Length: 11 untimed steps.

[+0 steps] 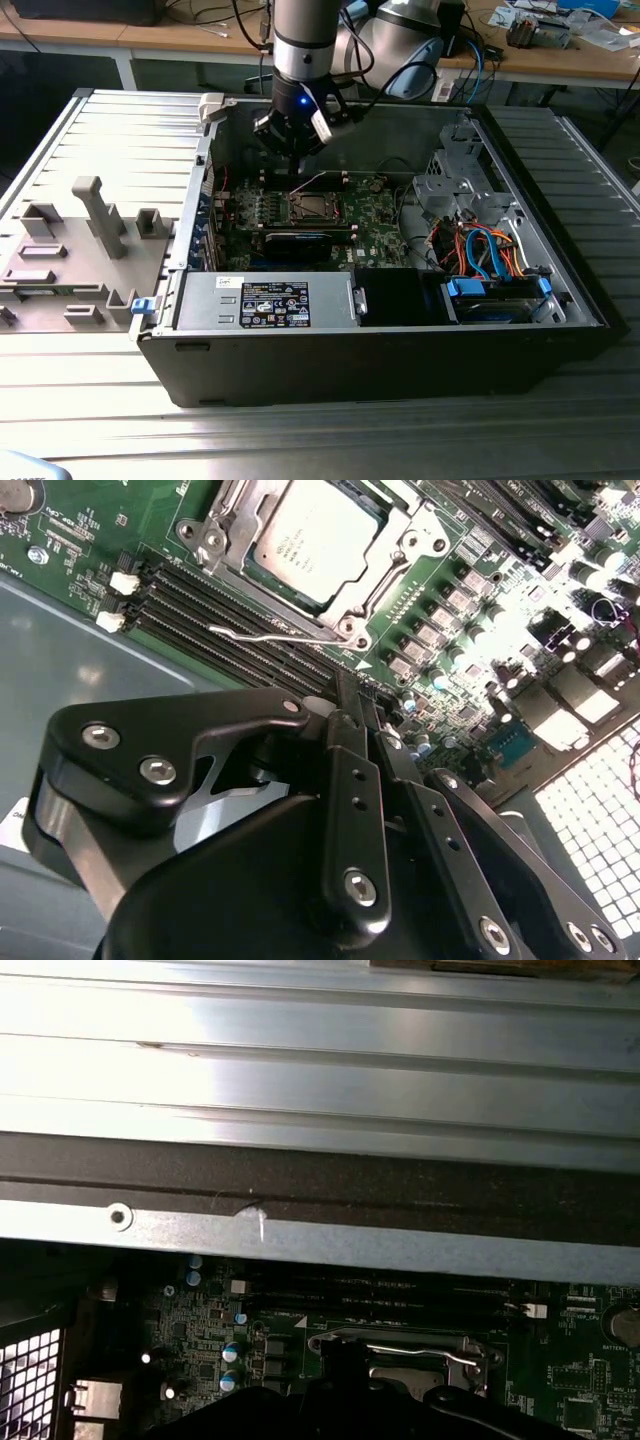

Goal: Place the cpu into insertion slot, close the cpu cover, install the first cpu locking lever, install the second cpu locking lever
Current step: 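Install the first cpu locking lever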

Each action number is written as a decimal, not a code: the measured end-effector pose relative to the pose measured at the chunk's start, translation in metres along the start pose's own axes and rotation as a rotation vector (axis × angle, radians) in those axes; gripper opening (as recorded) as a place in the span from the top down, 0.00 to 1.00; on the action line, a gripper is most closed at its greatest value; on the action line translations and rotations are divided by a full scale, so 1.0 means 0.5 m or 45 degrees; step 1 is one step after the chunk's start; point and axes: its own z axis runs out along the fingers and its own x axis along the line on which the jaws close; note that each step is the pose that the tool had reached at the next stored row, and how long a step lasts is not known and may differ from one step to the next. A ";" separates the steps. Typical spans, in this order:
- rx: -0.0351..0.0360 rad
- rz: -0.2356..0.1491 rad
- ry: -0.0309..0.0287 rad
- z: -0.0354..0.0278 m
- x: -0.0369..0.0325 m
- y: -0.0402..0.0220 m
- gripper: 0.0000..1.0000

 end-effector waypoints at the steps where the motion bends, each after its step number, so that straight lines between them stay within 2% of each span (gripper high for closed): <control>1: 0.0000 0.000 0.0001 0.000 0.000 0.000 0.89; 11: 0.0000 0.000 0.0000 0.003 -0.003 0.000 0.89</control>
